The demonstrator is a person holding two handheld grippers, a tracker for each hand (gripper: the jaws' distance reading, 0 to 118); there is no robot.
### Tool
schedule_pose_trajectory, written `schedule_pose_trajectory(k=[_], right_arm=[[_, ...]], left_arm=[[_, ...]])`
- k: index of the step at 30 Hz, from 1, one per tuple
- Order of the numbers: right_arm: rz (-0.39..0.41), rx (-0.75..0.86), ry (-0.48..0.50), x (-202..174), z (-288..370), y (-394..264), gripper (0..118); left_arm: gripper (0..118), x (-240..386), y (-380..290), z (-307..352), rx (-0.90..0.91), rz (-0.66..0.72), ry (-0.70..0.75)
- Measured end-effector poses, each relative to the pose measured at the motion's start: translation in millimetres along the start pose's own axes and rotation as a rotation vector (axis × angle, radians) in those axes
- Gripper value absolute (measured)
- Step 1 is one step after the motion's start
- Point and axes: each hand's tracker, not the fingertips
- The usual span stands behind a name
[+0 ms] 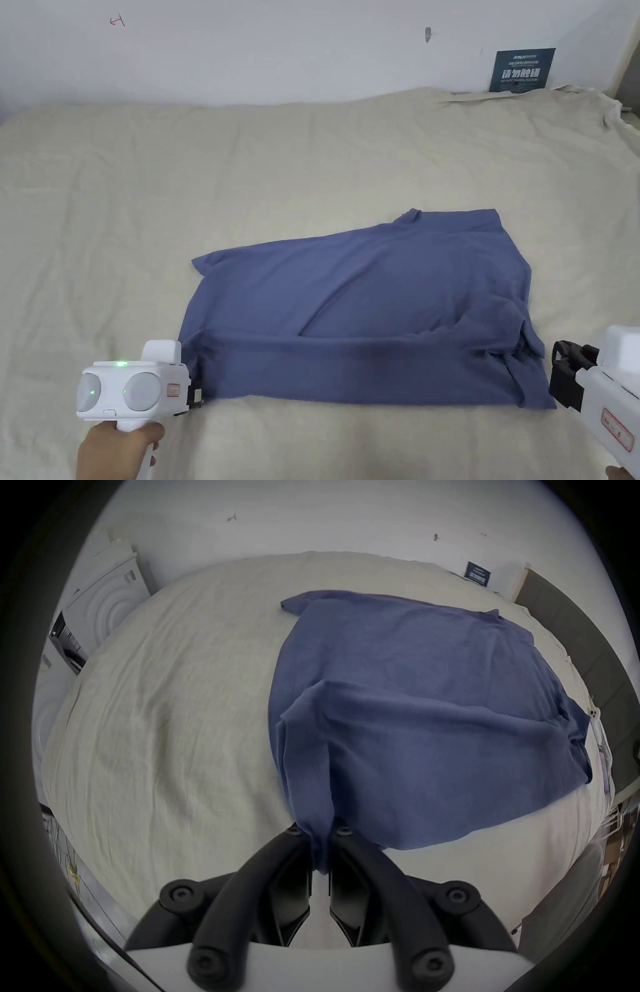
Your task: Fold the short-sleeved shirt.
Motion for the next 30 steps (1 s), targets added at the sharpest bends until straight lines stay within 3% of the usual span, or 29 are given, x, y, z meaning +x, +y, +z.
schedule_pose_trajectory(k=[4,5,6,7,8,9,13,18,19,20,21,22,23,25,27,30], right_arm=[[-0.030,-0.078,-0.015,13.0,-25.6,-8.2,3],[-0.032,-0.113,-0.015,13.9,-31.6,-10.0,11],[-0.043,-0.142,-0.019,15.5,-39.1,-11.6,26],[-0.058,-0.148,-0.004,17.6,-46.9,-13.3,55],[-0.057,-0.162,-0.008,19.4,-54.9,-14.3,75],[-0.051,-0.192,-0.003,21.4,-63.9,-15.3,88],[0.007,-0.246,-0.039,19.7,-91.5,-21.4,93],[0.047,-0.304,-0.045,11.4,-104.9,-28.2,92],[0.054,-0.318,-0.049,10.3,-107.0,-30.2,87],[0.061,-0.331,-0.058,9.0,-107.6,-31.6,73],[0.066,-0.335,-0.055,4.4,-102.0,-31.7,48],[0.087,-0.340,-0.044,2.2,-99.8,-32.9,9],[0.107,-0.337,-0.051,0.8,-98.3,-34.7,4],[0.114,-0.340,-0.043,-0.2,-86.6,-33.1,3],[0.068,-0.283,-0.038,2.7,-71.3,-29.5,3],[0.093,-0.246,-0.060,16.8,-60.4,-23.5,3]], left_arm=[[6,-2.6,5.2,19.9,0.053,0.007,-0.013],[6,-3.1,6.4,23.8,0.064,0.003,-0.017],[6,-3.6,7.5,27.5,0.071,-0.002,-0.023],[6,-3.6,9.7,29.5,0.078,-0.004,-0.026],[6,-4.3,10.8,31.8,0.086,-0.004,-0.031],[6,-5.4,11.8,33.7,0.095,-0.001,-0.043],[6,-7.9,15.1,34.9,0.105,0.010,-0.063],[6,-10.4,14.6,32.1,0.104,0.019,-0.074],[6,-11.1,14.4,31.2,0.104,0.021,-0.077],[6,-12.0,13.9,30.6,0.103,0.025,-0.079],[6,-13.0,13.1,30.0,0.101,0.032,-0.081],[6,-14.4,12.1,29.6,0.099,0.039,-0.086],[6,-15.7,11.7,29.6,0.097,0.047,-0.090],[6,-18.9,9.5,30.0,0.098,0.065,-0.098],[6,-23.9,7.0,30.0,0.100,0.072,-0.104],[6,-31.5,2.4,33.0,0.108,0.081,-0.112]])
